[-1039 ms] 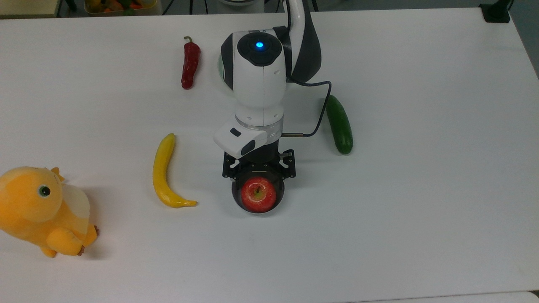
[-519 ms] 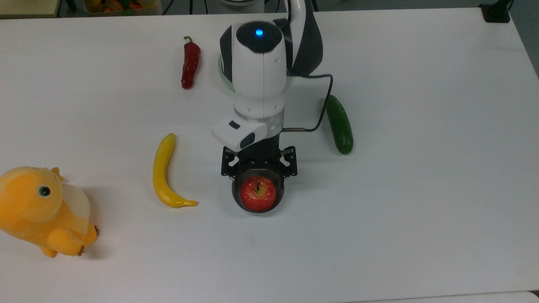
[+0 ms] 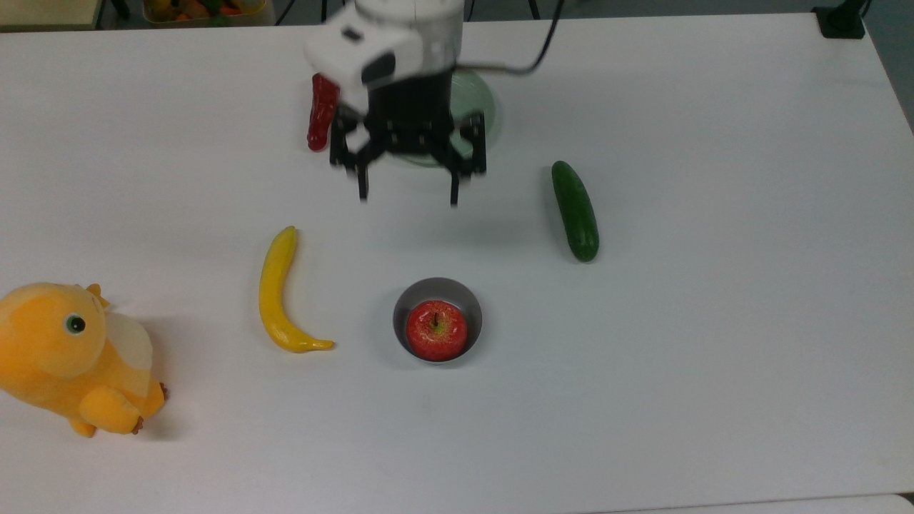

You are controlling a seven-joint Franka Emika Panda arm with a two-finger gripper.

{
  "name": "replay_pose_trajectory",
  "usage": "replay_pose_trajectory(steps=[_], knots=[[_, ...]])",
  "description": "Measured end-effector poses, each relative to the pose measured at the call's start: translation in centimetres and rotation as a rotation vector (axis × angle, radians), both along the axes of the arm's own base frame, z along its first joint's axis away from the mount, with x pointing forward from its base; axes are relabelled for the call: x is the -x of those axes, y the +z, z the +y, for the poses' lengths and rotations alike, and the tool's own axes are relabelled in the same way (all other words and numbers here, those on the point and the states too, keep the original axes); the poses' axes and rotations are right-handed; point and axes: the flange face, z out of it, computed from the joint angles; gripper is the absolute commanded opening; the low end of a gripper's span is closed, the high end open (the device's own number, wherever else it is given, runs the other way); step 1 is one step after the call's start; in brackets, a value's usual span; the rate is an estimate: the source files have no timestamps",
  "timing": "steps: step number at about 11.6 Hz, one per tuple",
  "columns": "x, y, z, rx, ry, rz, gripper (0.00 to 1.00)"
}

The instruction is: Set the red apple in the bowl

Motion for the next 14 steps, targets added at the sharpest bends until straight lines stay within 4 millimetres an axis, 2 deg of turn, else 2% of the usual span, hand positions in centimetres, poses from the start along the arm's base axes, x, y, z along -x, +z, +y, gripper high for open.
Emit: replay_pose_trajectory(steps=[1,3,5,7,9,11,14], knots=[[2.0,2.2,-0.4,0.008,-0.008,0.039,1.0],[5.9,5.0,-1.0,0.024,-0.022,0.132,1.0],[9.4,6.4,-1.5,0.013,-0.032,0.205,1.0],[12.0,7.0,-2.3,-0.042,-0.042,0.23,1.0],[13.0,6.2,-2.6,-0.058,0.001,0.254,1.0],[12.5,5.6,-2.5,-0.1,0.074,0.229,1.0],[12.0,5.1,-3.3,-0.103,0.094,0.228,1.0]])
